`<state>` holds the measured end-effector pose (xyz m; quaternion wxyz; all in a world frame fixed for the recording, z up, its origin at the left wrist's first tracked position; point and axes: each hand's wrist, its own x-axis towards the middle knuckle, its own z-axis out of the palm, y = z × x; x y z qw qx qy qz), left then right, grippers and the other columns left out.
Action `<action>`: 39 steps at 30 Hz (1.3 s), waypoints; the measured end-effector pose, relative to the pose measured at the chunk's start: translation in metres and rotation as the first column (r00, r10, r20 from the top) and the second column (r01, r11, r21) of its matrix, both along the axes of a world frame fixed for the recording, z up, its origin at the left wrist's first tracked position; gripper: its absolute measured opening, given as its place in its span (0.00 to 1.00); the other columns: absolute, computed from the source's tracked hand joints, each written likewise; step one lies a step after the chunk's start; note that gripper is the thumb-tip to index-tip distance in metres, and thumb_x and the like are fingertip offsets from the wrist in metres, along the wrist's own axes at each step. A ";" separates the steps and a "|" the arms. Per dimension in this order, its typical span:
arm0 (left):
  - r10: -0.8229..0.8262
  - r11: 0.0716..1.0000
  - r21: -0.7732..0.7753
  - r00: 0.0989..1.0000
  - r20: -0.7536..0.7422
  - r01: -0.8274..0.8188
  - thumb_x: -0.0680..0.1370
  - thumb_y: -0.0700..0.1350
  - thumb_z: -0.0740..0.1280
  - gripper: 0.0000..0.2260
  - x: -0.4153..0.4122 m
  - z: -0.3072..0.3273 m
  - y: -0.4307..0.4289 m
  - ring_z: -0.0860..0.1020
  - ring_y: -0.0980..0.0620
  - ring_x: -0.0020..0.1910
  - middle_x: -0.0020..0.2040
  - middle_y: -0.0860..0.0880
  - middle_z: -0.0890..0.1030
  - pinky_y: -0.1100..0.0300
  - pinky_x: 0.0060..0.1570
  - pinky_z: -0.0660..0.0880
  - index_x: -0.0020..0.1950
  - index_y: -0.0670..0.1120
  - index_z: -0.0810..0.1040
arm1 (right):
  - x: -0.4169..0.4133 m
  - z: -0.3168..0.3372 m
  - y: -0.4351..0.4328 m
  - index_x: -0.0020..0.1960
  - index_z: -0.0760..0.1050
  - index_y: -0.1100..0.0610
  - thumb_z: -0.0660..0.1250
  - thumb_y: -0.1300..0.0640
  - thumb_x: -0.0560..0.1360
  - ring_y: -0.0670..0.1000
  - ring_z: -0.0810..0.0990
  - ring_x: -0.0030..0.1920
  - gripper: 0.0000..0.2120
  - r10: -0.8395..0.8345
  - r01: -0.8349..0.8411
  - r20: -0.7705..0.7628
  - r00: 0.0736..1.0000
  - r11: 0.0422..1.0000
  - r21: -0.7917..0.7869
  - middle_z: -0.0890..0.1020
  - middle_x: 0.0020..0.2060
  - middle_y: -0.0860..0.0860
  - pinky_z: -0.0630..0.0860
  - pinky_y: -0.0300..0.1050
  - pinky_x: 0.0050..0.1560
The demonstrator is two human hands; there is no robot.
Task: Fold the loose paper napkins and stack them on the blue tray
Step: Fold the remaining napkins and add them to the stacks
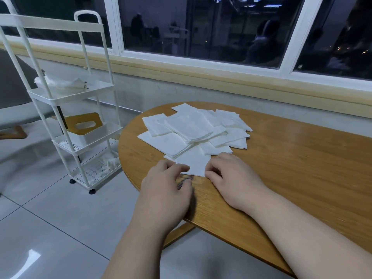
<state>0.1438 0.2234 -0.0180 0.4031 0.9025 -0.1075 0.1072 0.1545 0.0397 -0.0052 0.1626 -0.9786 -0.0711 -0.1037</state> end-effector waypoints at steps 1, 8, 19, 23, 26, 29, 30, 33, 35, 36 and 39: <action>0.002 1.000 -0.012 1.000 -0.006 -0.002 0.78 0.54 0.64 0.12 0.000 0.000 0.001 0.70 0.60 0.59 0.55 0.63 0.71 0.53 0.61 0.72 0.61 0.60 0.78 | 0.000 0.000 0.000 0.47 0.75 0.44 0.61 0.49 0.81 0.45 0.71 0.52 0.06 0.001 -0.001 -0.006 1.000 1.000 -0.006 0.73 0.46 0.41 0.71 0.44 0.53; -0.056 0.998 -0.037 0.998 0.009 0.056 0.79 0.52 0.64 0.12 -0.002 0.004 -0.001 0.71 0.60 0.59 0.55 0.64 0.71 0.55 0.60 0.72 0.61 0.61 0.78 | -0.015 0.002 -0.013 0.45 0.73 0.48 0.62 0.53 0.81 0.42 0.71 0.51 0.07 0.042 -0.040 -0.031 0.999 0.996 0.082 0.75 0.45 0.41 0.68 0.38 0.52; -0.320 0.917 0.244 0.947 -0.022 0.316 0.79 0.52 0.64 0.12 -0.020 0.009 -0.020 0.59 0.61 0.71 0.69 0.67 0.69 0.54 0.71 0.58 0.60 0.63 0.79 | -0.083 0.011 -0.082 0.42 0.76 0.45 0.66 0.55 0.80 0.28 0.66 0.65 0.08 0.125 -0.097 -0.190 0.974 0.984 0.149 0.75 0.60 0.29 0.59 0.20 0.58; -0.317 0.901 0.296 0.947 -0.053 0.318 0.79 0.56 0.62 0.10 -0.028 0.009 -0.026 0.59 0.62 0.70 0.68 0.67 0.70 0.54 0.68 0.54 0.57 0.63 0.79 | -0.083 0.009 -0.079 0.44 0.77 0.46 0.69 0.54 0.77 0.35 0.72 0.61 0.05 0.060 -0.037 -0.082 0.995 0.967 0.254 0.78 0.55 0.34 0.65 0.26 0.56; -0.295 0.890 0.355 0.955 -0.032 0.287 0.79 0.59 0.60 0.11 -0.034 0.011 -0.035 0.60 0.61 0.69 0.67 0.66 0.70 0.54 0.66 0.52 0.57 0.64 0.79 | -0.084 0.009 -0.076 0.51 0.77 0.44 0.72 0.48 0.75 0.38 0.70 0.62 0.06 0.068 -0.059 -0.039 0.997 0.976 0.210 0.75 0.55 0.34 0.65 0.29 0.59; -0.285 0.899 0.351 0.959 0.018 0.261 0.80 0.60 0.58 0.12 -0.037 0.014 -0.041 0.64 0.62 0.62 0.59 0.65 0.73 0.57 0.62 0.54 0.57 0.64 0.79 | -0.082 0.007 -0.075 0.57 0.78 0.42 0.71 0.44 0.74 0.36 0.64 0.65 0.12 0.048 -0.036 -0.093 0.995 0.992 0.120 0.71 0.57 0.32 0.63 0.34 0.64; -0.278 0.904 0.349 0.960 0.035 0.249 0.80 0.59 0.58 0.12 -0.037 0.014 -0.041 0.65 0.62 0.60 0.56 0.64 0.73 0.57 0.61 0.55 0.58 0.64 0.78 | -0.081 0.007 -0.074 0.59 0.78 0.41 0.70 0.45 0.75 0.35 0.63 0.66 0.13 0.046 -0.035 -0.107 0.993 0.994 0.103 0.70 0.57 0.32 0.62 0.35 0.66; -0.273 0.908 0.350 0.959 0.071 0.232 0.81 0.57 0.59 0.10 -0.033 0.010 -0.037 0.65 0.61 0.57 0.54 0.63 0.72 0.57 0.59 0.58 0.58 0.65 0.77 | -0.080 0.007 -0.074 0.65 0.75 0.38 0.64 0.50 0.79 0.34 0.57 0.68 0.16 0.075 -0.064 -0.174 0.982 0.996 0.067 0.67 0.62 0.31 0.54 0.36 0.68; -0.304 0.902 0.340 0.951 0.061 0.266 0.81 0.54 0.60 0.09 -0.030 0.006 -0.034 0.63 0.63 0.61 0.58 0.66 0.72 0.57 0.60 0.59 0.58 0.64 0.78 | -0.080 0.007 -0.073 0.68 0.72 0.35 0.61 0.53 0.81 0.37 0.54 0.70 0.19 0.087 -0.078 -0.217 0.972 0.996 0.049 0.63 0.67 0.33 0.51 0.36 0.69; -0.318 0.897 0.338 0.947 0.050 0.284 0.81 0.54 0.60 0.10 -0.029 0.005 -0.032 0.62 0.64 0.63 0.61 0.67 0.71 0.57 0.61 0.59 0.57 0.64 0.78 | -0.079 0.006 -0.073 0.69 0.70 0.34 0.59 0.53 0.81 0.38 0.53 0.71 0.21 0.087 -0.080 -0.229 0.969 0.996 0.041 0.62 0.69 0.33 0.50 0.38 0.71; -0.322 0.894 0.338 0.946 0.032 0.293 0.81 0.54 0.61 0.10 -0.027 0.005 -0.028 0.60 0.65 0.66 0.63 0.69 0.71 0.59 0.63 0.57 0.58 0.65 0.78 | -0.076 0.003 -0.074 0.69 0.69 0.32 0.58 0.53 0.81 0.39 0.52 0.73 0.21 0.087 -0.079 -0.249 0.965 0.996 0.045 0.60 0.70 0.33 0.51 0.42 0.75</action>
